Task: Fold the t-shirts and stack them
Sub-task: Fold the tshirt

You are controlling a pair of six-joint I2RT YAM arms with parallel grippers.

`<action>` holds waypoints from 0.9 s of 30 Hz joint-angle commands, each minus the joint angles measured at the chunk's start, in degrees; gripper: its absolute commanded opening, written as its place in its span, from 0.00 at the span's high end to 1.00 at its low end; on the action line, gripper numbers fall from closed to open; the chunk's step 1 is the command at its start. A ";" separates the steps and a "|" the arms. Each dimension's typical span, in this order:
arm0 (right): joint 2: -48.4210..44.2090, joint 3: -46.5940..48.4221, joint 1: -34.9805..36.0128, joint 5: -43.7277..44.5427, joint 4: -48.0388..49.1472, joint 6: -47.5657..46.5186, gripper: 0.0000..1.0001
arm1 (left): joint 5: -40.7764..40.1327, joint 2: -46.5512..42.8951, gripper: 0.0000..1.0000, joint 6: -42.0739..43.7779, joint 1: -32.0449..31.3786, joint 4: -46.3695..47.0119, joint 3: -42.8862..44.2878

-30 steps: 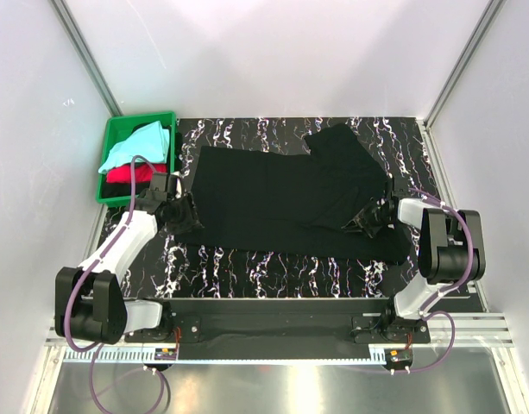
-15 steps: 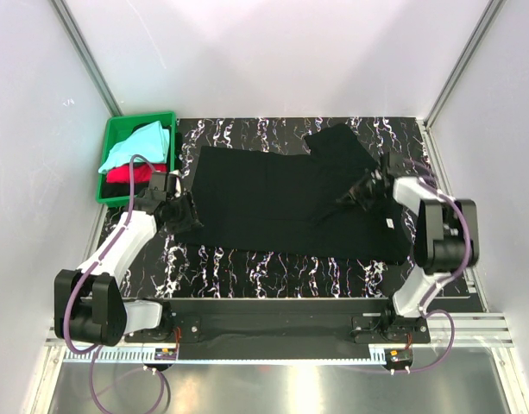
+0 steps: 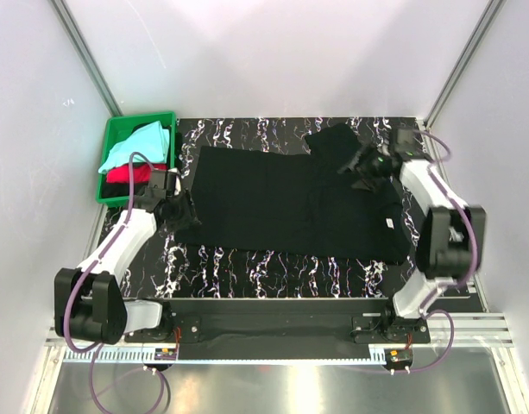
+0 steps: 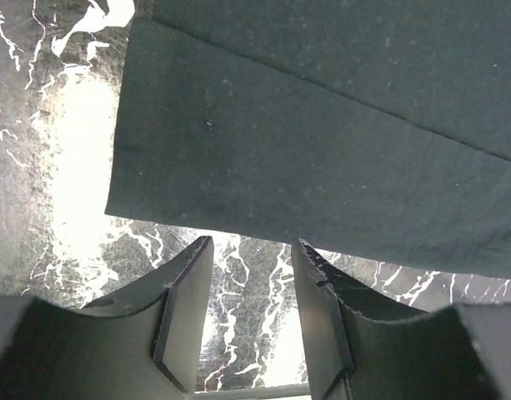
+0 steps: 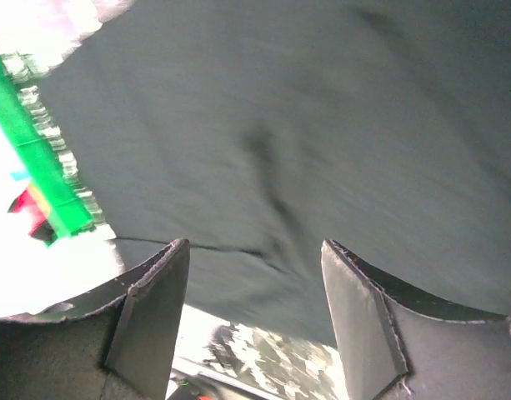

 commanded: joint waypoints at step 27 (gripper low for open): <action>-6.62 -26.35 -16.50 35.04 -15.56 1.31 0.54 | -7.15 20.79 0.59 -12.99 0.21 -3.58 -4.08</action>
